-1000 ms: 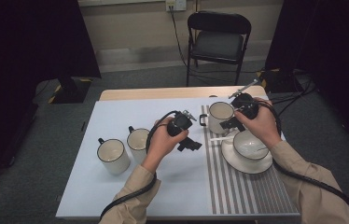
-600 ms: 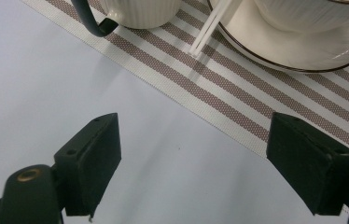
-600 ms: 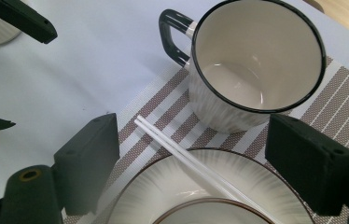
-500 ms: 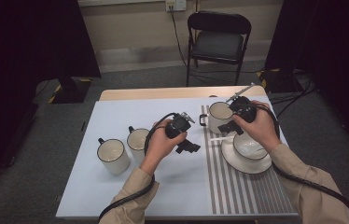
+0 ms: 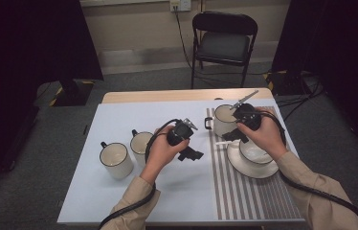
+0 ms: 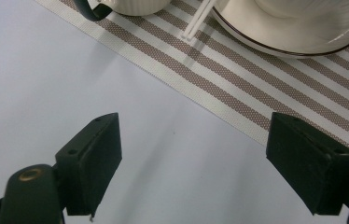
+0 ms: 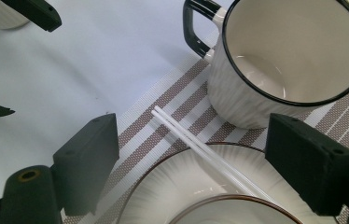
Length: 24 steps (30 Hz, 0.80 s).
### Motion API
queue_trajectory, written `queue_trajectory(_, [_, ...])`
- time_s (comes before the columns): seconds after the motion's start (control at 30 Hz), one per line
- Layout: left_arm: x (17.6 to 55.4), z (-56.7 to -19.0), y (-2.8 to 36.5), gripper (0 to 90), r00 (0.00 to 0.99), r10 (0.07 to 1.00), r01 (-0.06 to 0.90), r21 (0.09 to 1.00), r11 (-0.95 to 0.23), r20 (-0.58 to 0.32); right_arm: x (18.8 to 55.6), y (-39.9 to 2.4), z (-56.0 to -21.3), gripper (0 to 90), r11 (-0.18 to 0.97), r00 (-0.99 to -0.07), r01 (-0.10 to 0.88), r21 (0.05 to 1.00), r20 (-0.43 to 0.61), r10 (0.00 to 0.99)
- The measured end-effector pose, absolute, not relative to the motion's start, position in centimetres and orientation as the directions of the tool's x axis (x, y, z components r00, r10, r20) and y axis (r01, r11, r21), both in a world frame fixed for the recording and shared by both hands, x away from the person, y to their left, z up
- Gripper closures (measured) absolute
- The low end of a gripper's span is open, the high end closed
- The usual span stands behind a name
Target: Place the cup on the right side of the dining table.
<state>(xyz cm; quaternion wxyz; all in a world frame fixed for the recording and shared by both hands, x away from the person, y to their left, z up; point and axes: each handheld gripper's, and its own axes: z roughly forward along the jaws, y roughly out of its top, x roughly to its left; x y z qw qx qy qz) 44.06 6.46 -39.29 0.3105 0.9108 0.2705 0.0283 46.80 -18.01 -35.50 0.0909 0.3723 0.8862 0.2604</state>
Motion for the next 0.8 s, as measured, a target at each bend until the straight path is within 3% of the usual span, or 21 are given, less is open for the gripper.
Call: queue_trajectory(0.8, [42.3,-40.2,7.5,18.0,0.860,0.498,0.466,0.575,-0.672,-0.115,45.4,-16.5,-36.5,17.0,0.626,-0.748,0.580,0.522,0.037,0.663])
